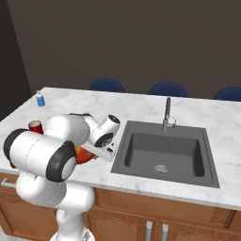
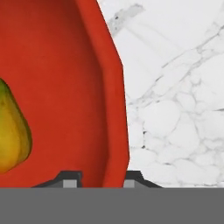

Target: Move the mug from next to the sink to the open cabinet. Then, move the bowl with the mango to the fridge to clear the area for faucet cleaning.

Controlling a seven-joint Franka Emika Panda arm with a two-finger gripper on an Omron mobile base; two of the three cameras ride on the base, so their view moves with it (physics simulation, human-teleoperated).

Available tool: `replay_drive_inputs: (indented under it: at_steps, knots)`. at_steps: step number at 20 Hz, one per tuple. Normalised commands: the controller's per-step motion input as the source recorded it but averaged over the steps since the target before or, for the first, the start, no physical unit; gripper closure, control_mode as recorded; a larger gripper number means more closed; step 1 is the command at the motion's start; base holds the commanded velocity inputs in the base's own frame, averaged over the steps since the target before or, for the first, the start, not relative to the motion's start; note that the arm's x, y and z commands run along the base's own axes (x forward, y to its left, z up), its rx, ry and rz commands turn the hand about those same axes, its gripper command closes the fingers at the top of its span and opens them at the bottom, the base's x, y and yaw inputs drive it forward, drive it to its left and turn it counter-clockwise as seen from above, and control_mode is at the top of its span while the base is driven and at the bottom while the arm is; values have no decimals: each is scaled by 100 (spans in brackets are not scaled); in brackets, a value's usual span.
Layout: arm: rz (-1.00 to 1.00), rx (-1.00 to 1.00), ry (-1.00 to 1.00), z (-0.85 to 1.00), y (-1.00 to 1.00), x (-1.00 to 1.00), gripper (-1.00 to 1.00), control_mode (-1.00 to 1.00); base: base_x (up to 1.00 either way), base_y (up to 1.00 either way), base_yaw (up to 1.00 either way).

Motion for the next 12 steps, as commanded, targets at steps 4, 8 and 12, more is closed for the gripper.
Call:
replay_drive_inputs:
  at_steps: [4,8,12]
  knots:
    - [-9,1,-12,61,0,-34,100,-100,0,0,0]
    - [-21,2,-20,100,-1,-54,100,-100,0,0,0]
    - [-29,6,-20,100,-4,-62,100,-100,0,0,0]
